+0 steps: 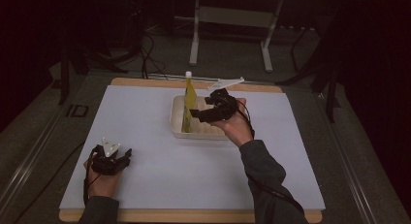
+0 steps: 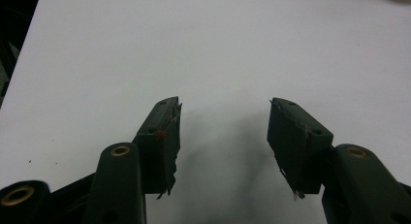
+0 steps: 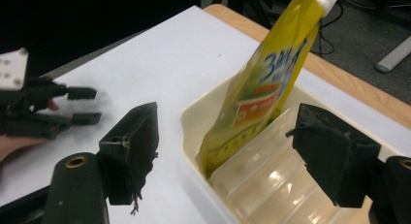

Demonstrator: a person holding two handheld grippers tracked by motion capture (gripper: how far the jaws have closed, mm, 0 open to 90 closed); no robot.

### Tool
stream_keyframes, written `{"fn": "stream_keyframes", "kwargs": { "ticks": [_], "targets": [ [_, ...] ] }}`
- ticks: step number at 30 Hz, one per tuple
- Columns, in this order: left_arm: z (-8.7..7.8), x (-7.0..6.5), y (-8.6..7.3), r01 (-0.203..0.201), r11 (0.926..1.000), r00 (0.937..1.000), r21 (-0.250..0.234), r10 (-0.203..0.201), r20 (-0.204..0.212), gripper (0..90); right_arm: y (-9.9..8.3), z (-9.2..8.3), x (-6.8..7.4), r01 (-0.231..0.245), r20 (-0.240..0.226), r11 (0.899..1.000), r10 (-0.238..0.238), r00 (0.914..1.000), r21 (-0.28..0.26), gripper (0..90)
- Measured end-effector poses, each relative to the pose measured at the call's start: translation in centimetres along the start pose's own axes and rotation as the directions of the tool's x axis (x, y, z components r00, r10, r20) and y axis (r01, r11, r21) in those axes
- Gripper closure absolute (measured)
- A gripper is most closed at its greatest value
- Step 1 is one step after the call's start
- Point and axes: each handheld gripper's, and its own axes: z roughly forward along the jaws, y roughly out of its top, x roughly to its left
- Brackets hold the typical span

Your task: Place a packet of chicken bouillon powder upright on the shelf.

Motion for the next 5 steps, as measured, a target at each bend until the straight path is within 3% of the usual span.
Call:
{"fn": "stream_keyframes", "kwargs": {
  "ticks": [5],
  "targets": [
    [0.0, 0.0, 0.0, -0.001, 1.0000, 1.0000, 0.002, 0.001, -0.005, 44.5, -1.5, -0.5, 0.3, -0.004, -0.016, 1.000, 0.004, 0.9999, 0.002, 24.2]
  ]
}}
